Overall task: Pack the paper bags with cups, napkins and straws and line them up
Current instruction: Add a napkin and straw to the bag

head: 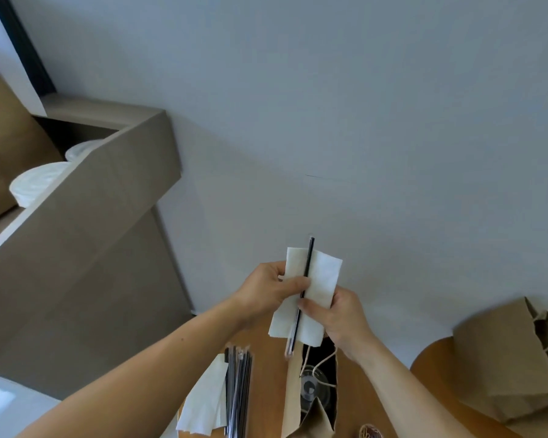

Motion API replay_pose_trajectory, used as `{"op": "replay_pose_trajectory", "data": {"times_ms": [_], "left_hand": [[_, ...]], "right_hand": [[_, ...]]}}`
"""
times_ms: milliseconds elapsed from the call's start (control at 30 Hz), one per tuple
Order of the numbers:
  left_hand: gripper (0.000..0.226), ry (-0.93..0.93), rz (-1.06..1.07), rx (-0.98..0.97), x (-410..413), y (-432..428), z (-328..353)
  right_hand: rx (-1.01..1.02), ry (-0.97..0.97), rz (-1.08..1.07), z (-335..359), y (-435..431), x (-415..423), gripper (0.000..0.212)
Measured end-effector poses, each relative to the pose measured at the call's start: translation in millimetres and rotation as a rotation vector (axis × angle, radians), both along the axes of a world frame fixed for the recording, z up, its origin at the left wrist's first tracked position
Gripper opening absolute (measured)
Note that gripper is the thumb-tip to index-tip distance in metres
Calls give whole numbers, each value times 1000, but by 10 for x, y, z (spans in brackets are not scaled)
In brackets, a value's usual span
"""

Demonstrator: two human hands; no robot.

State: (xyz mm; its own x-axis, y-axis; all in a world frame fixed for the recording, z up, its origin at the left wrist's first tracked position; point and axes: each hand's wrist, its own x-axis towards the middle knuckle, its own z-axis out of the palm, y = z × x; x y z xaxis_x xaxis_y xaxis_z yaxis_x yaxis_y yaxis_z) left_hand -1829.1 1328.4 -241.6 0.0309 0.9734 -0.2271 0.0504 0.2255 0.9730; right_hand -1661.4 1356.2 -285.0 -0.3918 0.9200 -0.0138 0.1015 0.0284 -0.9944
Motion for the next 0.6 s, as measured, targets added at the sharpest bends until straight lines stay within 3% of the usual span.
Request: {"op": "replay_pose_trajectory", "data": {"times_ms": [100,200,267,367,433,533,600], "left_hand": [[22,-7,25,21,48,100,-49],[47,272,33,-15,-40,167,-229],[66,523,-110,-137,-107,102,-451],[92,681,-457,-433,-26,-121,-869],[85,717,-535,-543,139,-244,-1097],[38,663,-409,-556,363,-313,-1325],[30,636,-340,-541,416,-315,-1393]], "right_hand": [[-3,-26,-87,-9,86,121,17],[-22,-35,-343,-1,276,289,12],[-39,-32,-504,-3,435,360,9],[-35,-129,-611,-95,584,274,10],[-63,-228,-601,-232,581,133,14],[-178,-404,-503,-494,456,-72,20],[-244,-512,-413,-625,345,-142,18]]}}
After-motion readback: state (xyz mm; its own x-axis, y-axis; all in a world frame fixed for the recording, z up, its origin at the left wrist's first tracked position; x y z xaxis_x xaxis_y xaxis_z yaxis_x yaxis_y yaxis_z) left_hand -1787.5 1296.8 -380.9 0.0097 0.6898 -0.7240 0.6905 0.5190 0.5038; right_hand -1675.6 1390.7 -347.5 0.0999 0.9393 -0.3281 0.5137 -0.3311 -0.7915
